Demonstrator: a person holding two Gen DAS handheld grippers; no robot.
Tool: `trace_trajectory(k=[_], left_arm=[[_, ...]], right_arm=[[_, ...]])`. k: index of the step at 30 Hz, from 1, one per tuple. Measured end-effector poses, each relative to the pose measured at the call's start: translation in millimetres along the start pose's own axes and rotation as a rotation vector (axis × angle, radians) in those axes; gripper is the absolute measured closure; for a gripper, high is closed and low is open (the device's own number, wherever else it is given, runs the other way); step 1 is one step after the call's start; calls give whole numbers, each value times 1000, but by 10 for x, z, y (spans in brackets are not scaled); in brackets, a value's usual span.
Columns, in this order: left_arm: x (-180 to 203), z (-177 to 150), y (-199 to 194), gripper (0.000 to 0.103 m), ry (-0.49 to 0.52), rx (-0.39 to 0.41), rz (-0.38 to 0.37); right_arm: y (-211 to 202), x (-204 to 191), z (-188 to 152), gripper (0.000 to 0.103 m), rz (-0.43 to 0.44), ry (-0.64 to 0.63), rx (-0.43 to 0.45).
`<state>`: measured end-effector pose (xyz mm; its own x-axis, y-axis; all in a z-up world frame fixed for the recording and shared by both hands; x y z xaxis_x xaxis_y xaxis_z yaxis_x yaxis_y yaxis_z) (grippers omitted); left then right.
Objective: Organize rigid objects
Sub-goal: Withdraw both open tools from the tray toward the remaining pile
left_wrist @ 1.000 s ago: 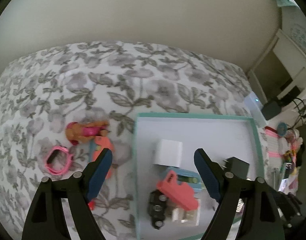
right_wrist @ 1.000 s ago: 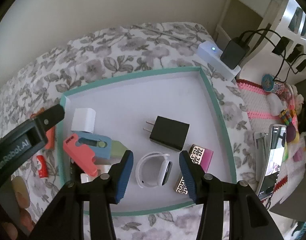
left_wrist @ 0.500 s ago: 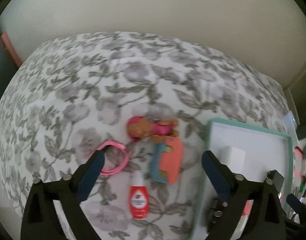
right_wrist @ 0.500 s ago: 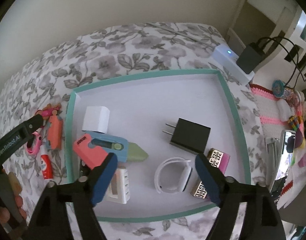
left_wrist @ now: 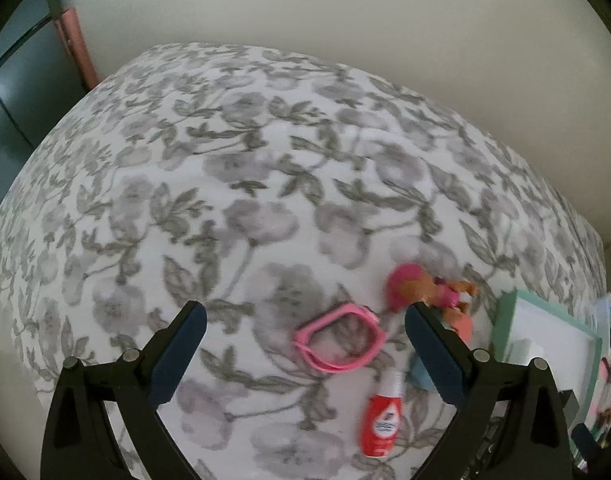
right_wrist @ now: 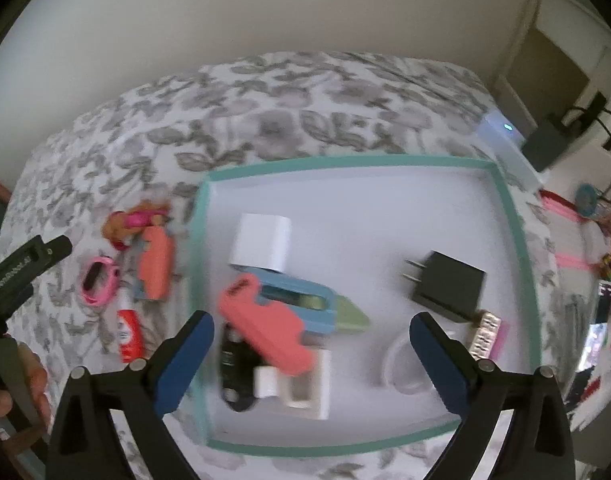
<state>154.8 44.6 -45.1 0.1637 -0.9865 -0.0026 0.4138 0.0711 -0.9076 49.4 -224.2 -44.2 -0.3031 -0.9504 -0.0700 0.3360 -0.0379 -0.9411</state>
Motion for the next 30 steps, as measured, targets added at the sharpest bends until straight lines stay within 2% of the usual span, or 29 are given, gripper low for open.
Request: trace_trajectory(k=[9,18,30], left_arm=[[-209,46,42,4,-43,-24,-29],[-189,-2,155,4,-7,-76,-51],[-262,-51,375,4,8,-143,-56]], right_arm=[[74,-453,18,3,75,-55,-3],[143,-828,-26,3,155,-112,-11],[284,-1252,-93,7,164,-209,-32]])
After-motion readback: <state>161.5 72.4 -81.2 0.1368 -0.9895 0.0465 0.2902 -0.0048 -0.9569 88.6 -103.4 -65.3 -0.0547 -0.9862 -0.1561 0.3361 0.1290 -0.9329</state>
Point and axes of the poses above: each gripper's, at about its wrist camera, not at the fingertips, and y roughly the way its jaws point, x to its right, z to its top, the point moved 4 cm from there along y, roughly the way its jaws point, and after that the axes turned 2 degrees about z, right-handed, at the moved point
